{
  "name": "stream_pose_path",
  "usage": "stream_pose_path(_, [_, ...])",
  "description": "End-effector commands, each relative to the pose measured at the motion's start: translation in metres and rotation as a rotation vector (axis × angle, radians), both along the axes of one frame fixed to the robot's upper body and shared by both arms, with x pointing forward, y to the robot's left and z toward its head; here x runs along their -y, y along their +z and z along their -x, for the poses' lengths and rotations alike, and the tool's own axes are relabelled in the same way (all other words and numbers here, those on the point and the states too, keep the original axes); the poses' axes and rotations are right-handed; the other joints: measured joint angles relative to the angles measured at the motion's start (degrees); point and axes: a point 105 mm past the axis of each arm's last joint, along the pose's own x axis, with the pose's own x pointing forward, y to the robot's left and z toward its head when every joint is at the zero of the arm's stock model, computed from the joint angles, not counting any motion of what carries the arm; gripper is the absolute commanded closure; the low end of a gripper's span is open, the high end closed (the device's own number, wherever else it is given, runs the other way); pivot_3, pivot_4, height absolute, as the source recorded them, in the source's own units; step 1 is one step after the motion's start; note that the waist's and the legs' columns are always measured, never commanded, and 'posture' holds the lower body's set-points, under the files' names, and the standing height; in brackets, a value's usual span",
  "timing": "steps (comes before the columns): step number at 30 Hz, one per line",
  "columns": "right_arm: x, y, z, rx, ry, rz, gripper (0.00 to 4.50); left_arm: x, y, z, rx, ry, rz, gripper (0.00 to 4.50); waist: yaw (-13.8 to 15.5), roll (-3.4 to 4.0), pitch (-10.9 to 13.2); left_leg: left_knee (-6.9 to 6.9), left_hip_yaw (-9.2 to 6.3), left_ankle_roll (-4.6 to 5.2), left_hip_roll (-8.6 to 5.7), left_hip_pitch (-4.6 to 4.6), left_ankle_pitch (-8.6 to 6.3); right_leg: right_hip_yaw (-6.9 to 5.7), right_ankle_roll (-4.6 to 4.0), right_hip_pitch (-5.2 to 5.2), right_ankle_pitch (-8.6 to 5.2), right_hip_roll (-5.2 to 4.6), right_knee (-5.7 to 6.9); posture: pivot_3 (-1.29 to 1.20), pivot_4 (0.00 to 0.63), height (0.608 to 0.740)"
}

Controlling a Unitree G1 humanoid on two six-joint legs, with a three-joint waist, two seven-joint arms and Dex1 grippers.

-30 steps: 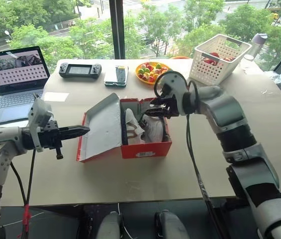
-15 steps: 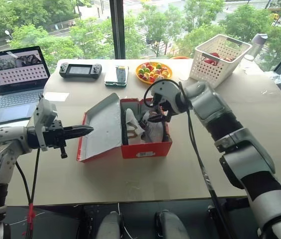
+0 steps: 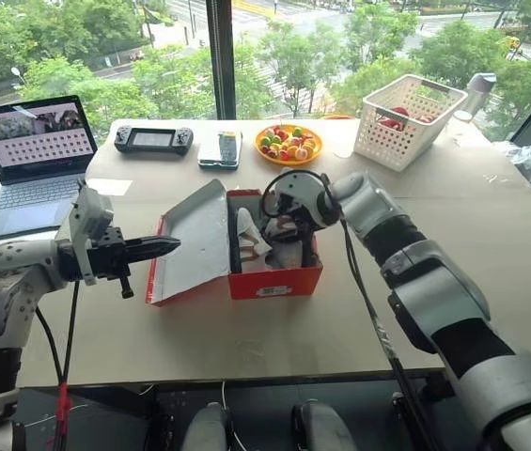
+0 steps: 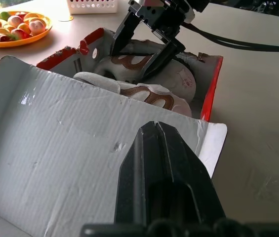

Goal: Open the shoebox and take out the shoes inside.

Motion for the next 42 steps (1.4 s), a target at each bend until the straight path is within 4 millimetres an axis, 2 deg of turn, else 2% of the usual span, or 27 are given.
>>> stream_pose_path(1, [0.007, -0.031, 0.006, -0.090, -0.018, 0.046, 1.73, 0.004, 0.010, 0.001, 0.048, -0.013, -0.011, 4.50, -0.10, -0.06, -0.05, -0.02, 0.00, 0.00, 0.00, 0.00, 0.00, 0.00, 0.00, -0.01, 0.01, 0.00, 0.00, 0.00, 0.150, 0.733])
stream_pose_path(3, [0.007, -0.032, 0.007, -0.092, -0.015, 0.046, 2.42, 0.005, 0.010, 0.000, 0.049, -0.012, -0.010, 4.50, -0.22, -0.10, -0.08, -0.06, 0.01, 0.00, 0.00, -0.01, 0.00, 0.00, 0.03, -0.01, 0.10, 0.00, 0.00, 0.00, 0.150, 0.733])
stream_pose_path(6, [0.007, -0.034, 0.007, -0.090, -0.016, 0.050, 3.17, 0.006, 0.010, 0.001, 0.049, -0.014, -0.009, 4.50, -0.63, -0.11, -0.09, -0.09, 0.00, 0.01, 0.00, 0.00, 0.00, 0.00, 0.05, -0.02, 0.12, 0.00, 0.01, 0.00, 0.150, 0.733])
stream_pose_path(13, [0.005, -0.032, 0.006, -0.069, -0.013, 0.040, 3.17, 0.007, 0.008, 0.001, 0.044, -0.018, -0.009, 4.50, -1.03, -0.13, -0.12, -0.09, -0.02, 0.01, 0.00, 0.04, 0.01, 0.01, 0.07, -0.01, 0.09, 0.00, 0.03, 0.00, 0.150, 0.733])
stream_pose_path(18, [-0.005, 0.005, -0.002, 0.022, -0.014, -0.033, 3.17, 0.008, 0.008, 0.001, 0.042, -0.025, -0.011, 4.50, -1.06, -0.14, -0.12, -0.10, -0.02, 0.00, 0.00, 0.03, 0.01, 0.02, 0.05, -0.03, 0.08, -0.01, 0.02, 0.00, 0.150, 0.733])
stream_pose_path(24, [-0.011, 0.060, -0.003, 0.105, -0.018, -0.171, 3.17, 0.009, 0.007, 0.001, 0.040, -0.031, -0.013, 4.50, -1.04, -0.11, -0.06, -0.22, -0.03, 0.01, 0.00, -0.16, 0.01, 0.04, 0.06, -0.26, 0.26, -0.01, 0.02, 0.00, 0.150, 0.733])
stream_pose_path(29, [-0.008, 0.085, 0.001, 0.139, -0.035, -0.238, 3.17, 0.008, 0.006, 0.001, 0.036, -0.033, -0.017, 4.50, -0.93, -0.09, -0.03, -0.26, -0.03, 0.01, -0.03, -0.60, 0.02, 0.02, -0.09, -0.68, 0.34, 0.00, 0.01, 0.00, 0.150, 0.733])
stream_pose_path(32, [-0.005, 0.093, 0.006, 0.139, -0.042, -0.276, 3.17, 0.007, 0.006, 0.001, 0.036, -0.033, -0.023, 4.50, -0.92, -0.08, -0.03, -0.24, -0.01, 0.01, -0.06, -1.08, 0.04, 0.04, -0.10, -1.16, 0.37, 0.00, 0.06, 0.00, 0.150, 0.733])
stream_pose_path(37, [0.000, 0.099, 0.011, 0.120, -0.068, -0.335, 3.17, 0.006, 0.006, -0.001, 0.036, -0.032, -0.029, 4.50, -0.89, -0.09, -0.02, -0.26, -0.01, 0.00, -0.08, -1.13, 0.04, 0.02, -0.09, -1.18, 0.36, 0.01, 0.05, 0.00, 0.150, 0.733])
stream_pose_path(40, [0.005, 0.099, 0.012, 0.114, -0.085, -0.343, 3.17, 0.006, 0.006, -0.001, 0.038, -0.032, -0.030, 4.50, -0.85, -0.09, -0.02, -0.25, 0.00, 0.00, -0.08, -1.13, 0.04, 0.02, -0.08, -1.17, 0.36, 0.01, 0.04, 0.00, 0.150, 0.733])
stream_pose_path(42, [0.005, 0.090, 0.015, 0.101, -0.075, -0.318, 3.17, 0.006, 0.007, -0.002, 0.040, -0.031, -0.030, 4.50, -0.84, -0.09, -0.02, -0.24, 0.00, 0.00, -0.08, -1.13, 0.04, 0.02, -0.08, -1.17, 0.36, 0.01, 0.04, 0.00, 0.150, 0.733])
